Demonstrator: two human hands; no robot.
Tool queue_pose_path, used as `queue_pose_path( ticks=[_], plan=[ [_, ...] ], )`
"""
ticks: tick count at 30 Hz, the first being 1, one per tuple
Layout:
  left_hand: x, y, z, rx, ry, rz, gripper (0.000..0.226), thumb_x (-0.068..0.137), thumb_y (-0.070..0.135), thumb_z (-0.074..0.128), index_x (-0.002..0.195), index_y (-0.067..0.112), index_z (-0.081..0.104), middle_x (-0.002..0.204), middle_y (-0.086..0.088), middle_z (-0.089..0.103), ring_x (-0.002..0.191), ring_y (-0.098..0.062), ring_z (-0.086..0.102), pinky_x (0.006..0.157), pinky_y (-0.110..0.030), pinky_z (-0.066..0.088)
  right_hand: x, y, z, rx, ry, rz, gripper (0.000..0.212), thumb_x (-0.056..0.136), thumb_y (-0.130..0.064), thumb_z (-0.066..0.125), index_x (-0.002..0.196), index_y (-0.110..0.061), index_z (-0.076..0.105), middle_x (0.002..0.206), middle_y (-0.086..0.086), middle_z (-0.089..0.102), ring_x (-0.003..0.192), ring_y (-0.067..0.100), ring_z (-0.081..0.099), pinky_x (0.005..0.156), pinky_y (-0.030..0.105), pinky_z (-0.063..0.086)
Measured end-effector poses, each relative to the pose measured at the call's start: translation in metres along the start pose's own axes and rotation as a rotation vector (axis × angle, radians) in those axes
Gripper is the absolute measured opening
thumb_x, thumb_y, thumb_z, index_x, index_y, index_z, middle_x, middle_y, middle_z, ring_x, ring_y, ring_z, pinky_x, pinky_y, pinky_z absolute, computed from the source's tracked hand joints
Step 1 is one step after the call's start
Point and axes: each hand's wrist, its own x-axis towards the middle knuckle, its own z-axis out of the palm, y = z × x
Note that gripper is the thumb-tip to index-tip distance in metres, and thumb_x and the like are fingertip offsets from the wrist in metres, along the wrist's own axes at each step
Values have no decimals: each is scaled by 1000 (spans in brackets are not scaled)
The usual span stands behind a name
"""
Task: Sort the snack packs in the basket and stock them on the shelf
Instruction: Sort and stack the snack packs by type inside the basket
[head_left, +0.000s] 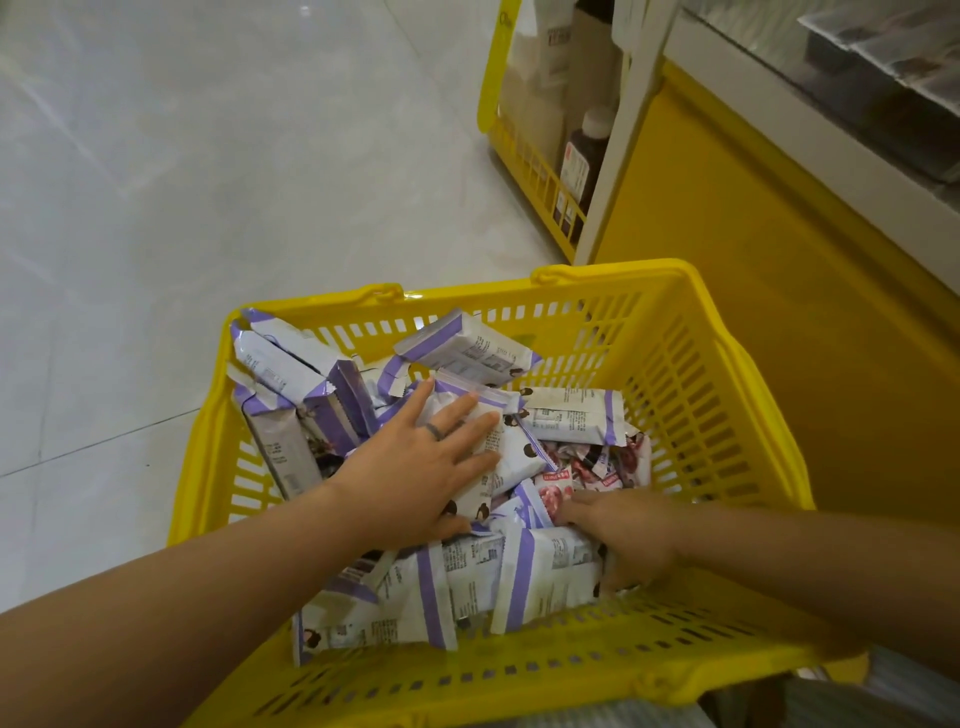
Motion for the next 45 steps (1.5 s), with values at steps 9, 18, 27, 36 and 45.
queue_pose_path(
  ticks=[9, 18, 27, 36, 45],
  plan=[
    [-1, 0, -1, 8, -3, 1, 76, 92, 69, 27, 153, 28, 5, 161, -7, -12, 147, -33, -15, 112, -64, -8, -9, -3, -17, -256, -156, -30, 68, 89, -6, 57, 147, -18, 23, 110, 12, 57, 91, 26, 55, 73, 38, 48],
    [-6, 0, -5, 1, 43, 6, 74, 93, 67, 28, 152, 26, 13, 162, -8, -4, 148, -32, -9, 112, -62, -16, -26, 7, -57, -139, -20, -39, 44, 85, -23, 68, 124, -24, 50, 107, 2, 63, 97, 21, 59, 69, 28, 39],
    [-23, -19, -35, -8, 263, 55, 32, 87, 45, 56, 101, 22, 72, 106, 1, 70, 99, -20, 66, 100, -44, 44, -38, 37, -145, -24, 395, 142, 30, 79, -30, 75, 99, -25, 53, 91, -4, 61, 77, 15, 48, 59, 26, 37],
    [31, -6, -40, 216, 157, -38, 65, 96, 48, 42, 152, 26, 20, 162, -12, 2, 148, -34, -1, 108, -63, -16, 4, 26, -128, -151, 716, 113, 39, 85, -30, 68, 119, -22, 53, 119, 3, 59, 105, 24, 55, 77, 38, 47],
    [38, -12, -14, 202, 113, -95, 60, 95, 59, 35, 146, 26, 38, 162, -10, -6, 148, -33, -5, 107, -63, -20, -18, 50, -109, -68, 1012, 344, 17, 88, -24, 64, 85, -19, 48, 85, 2, 51, 74, 32, 57, 54, 30, 30]
  ],
)
